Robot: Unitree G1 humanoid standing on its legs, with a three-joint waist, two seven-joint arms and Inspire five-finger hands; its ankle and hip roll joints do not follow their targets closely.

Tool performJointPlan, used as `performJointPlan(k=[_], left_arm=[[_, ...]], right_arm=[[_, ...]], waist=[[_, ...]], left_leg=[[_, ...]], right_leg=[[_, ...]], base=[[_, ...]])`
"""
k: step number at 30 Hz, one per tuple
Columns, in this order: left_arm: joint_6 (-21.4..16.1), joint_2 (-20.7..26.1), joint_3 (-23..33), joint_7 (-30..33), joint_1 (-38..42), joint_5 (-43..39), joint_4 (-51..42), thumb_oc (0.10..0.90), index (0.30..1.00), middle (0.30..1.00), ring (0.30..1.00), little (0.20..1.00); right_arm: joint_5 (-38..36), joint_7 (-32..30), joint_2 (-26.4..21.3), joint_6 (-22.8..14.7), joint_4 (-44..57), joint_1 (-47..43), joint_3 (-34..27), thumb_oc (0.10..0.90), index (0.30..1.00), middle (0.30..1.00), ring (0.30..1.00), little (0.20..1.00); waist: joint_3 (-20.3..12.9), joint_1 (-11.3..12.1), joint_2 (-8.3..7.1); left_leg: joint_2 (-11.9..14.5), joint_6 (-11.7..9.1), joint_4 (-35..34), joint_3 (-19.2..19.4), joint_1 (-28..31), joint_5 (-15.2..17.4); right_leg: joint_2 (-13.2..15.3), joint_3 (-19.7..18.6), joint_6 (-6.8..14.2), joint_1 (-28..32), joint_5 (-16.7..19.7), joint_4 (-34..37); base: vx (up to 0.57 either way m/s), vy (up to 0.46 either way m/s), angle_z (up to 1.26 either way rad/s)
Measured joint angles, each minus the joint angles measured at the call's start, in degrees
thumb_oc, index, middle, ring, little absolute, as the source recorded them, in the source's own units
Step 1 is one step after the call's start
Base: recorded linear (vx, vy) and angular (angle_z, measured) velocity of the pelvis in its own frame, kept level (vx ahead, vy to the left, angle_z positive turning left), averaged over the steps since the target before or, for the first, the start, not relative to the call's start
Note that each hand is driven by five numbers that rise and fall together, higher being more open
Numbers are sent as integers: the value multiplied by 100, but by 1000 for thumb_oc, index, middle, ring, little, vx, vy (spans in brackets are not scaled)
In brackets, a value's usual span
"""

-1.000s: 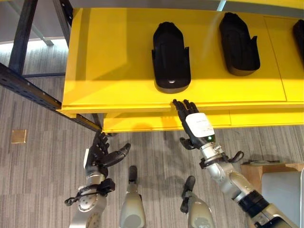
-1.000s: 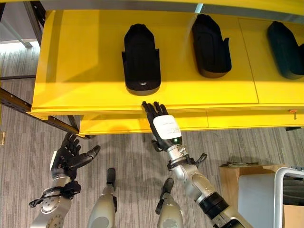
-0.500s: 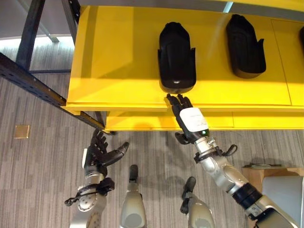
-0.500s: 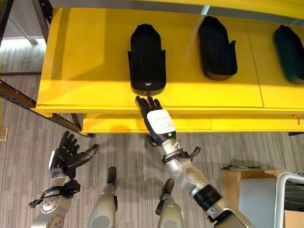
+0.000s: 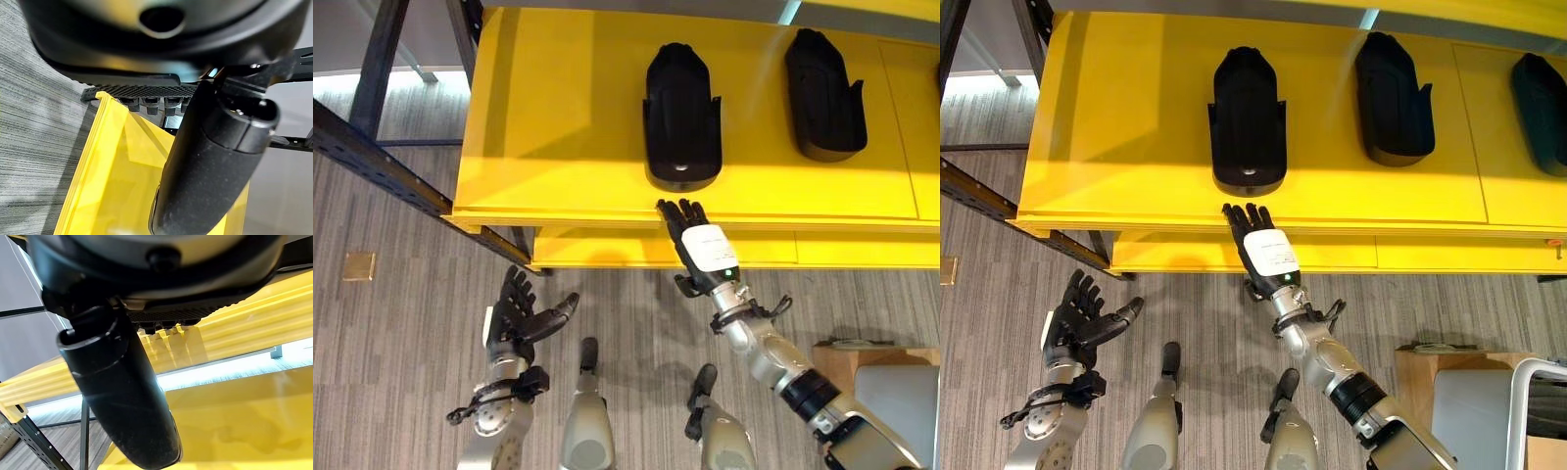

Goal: Move parts from the plastic box to the shelf.

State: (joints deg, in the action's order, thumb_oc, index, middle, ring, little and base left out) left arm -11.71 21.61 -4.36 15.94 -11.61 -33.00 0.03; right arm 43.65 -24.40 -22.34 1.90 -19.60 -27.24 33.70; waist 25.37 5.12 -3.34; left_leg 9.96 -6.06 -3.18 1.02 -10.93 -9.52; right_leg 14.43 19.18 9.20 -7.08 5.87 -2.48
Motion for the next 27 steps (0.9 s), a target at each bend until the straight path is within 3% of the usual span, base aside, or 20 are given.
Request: performJointPlan(k=[27], left_arm=[[-37, 3, -13, -16, 119, -52, 3, 900, 1000, 1000, 1000, 1000]], right_arm=[[-106, -419, 172, 209, -839, -665, 102, 900, 1000, 1000, 1000, 1000]], waist=[[52, 36, 93]], left_leg=[[-4, 0, 124, -109, -206, 2]], right_leg=[[70, 7, -7, -174, -6, -123]], base=[[1, -1, 1]])
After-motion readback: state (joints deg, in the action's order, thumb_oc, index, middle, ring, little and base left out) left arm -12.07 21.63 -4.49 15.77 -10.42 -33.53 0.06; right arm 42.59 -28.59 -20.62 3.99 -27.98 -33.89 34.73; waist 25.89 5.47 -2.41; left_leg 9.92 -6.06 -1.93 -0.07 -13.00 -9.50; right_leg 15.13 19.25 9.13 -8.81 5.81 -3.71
